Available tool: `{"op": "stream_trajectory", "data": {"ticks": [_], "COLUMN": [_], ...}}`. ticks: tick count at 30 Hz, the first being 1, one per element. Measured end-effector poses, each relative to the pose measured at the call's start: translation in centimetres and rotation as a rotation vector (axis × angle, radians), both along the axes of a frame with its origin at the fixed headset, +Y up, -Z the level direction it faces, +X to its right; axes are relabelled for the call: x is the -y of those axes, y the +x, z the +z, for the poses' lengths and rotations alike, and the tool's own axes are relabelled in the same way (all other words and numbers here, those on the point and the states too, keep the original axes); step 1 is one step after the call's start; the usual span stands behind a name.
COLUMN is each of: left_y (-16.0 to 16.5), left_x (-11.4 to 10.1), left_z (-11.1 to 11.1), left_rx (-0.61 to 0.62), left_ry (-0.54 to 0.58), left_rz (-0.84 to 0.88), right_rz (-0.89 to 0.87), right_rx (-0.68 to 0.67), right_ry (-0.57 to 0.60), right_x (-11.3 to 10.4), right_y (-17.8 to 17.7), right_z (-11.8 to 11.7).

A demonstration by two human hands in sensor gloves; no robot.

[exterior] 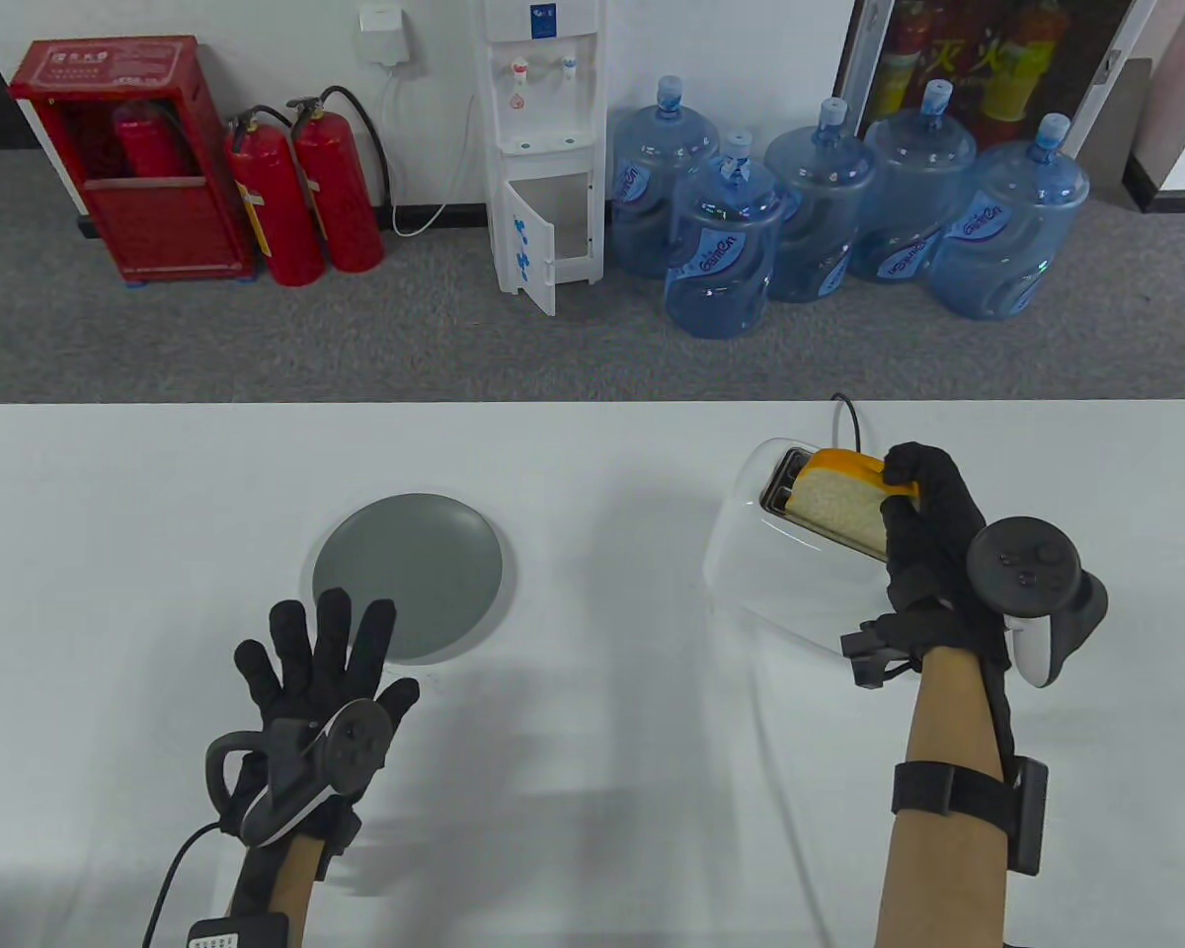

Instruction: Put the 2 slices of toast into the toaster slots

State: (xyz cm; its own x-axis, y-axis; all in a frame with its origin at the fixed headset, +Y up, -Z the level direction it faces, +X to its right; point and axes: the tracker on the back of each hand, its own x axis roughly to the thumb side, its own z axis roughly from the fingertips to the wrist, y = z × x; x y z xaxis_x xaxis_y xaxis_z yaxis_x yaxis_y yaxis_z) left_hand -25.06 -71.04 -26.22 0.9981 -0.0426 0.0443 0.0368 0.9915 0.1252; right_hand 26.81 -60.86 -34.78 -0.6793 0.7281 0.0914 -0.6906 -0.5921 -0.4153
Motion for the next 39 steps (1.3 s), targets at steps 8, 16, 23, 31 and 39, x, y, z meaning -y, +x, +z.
{"op": "stream_trajectory", "data": {"ticks": [8,16,23,31,39], "left_y": [0.1,0.0,0.0,0.0,0.0], "left_x": [0.2,0.2,0.2,0.3,0.3], "left_z": [-0.1,-0.1,-0.1,-0.1,-0.1], "left_rx": [0.003,0.001,0.002,0.001,0.002], "left_ry": [-0.012,-0.012,-0.012,-0.016,-0.020], "left_rz": [-0.008,-0.004,-0.003,-0.005,-0.007], "right_rz": [-0.001,0.025,0.014,0.019,0.049], "right_rx": [-0.005,-0.012,-0.005,0.000,0.009], "right_ry": [-0.011,-0.035,-0.041,-0.049,-0.072], "right_x": [0.1,0.4,0.9,1.0,1.2], "right_y": [-0.1,-0.2,-0.1,-0.2,-0.3], "right_z": [-0.1,-0.3,-0.4,-0.4,-0.5]}}
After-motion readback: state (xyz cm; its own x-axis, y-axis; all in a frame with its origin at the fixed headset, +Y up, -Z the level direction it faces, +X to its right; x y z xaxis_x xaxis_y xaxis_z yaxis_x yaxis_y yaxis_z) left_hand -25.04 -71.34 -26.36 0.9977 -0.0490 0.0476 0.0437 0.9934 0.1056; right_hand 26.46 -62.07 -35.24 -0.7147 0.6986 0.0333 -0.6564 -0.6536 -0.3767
